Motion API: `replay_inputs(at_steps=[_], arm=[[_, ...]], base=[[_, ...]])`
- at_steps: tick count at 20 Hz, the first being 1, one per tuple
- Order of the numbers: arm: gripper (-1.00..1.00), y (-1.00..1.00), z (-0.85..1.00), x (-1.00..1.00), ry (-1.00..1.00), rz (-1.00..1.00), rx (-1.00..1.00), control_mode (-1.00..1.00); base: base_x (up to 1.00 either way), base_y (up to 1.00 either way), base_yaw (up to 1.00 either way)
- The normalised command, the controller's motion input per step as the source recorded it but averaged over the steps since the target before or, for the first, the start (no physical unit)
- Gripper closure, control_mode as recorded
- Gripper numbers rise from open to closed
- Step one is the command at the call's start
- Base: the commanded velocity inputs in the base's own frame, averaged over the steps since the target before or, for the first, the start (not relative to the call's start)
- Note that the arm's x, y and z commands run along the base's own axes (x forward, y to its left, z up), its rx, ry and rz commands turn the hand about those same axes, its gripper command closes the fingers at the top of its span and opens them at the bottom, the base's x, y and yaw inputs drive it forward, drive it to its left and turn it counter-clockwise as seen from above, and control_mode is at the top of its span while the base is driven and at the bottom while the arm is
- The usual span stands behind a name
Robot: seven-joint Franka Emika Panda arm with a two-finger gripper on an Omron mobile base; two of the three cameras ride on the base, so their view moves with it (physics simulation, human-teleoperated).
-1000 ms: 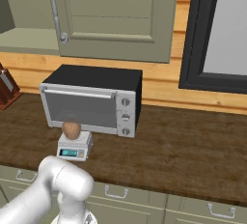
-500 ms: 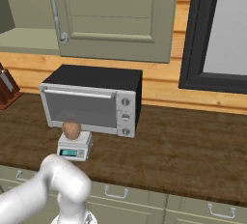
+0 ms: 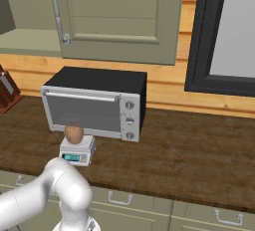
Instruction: Pick the honey bottle and place it on the digital scale for weighing, and close the cabinet.
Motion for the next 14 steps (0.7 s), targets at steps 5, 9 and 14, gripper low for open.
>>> replay_inputs(at_steps=[5, 9, 14], arm=[[-1.00, 0.43, 0.00, 0.19, 0.05, -0.21, -0.01, -1.00], [-1.00, 0.35, -0.04, 0.08, 0.00, -0.14, 0.00, -1.00], [-1.00, 0.27, -0.28, 0.06, 0.00, -0.11, 0.00, -1.00]], base=[[0.00, 0.00, 0.00], [0.00, 0.00, 0.00], [0.00, 0.00, 0.00]])
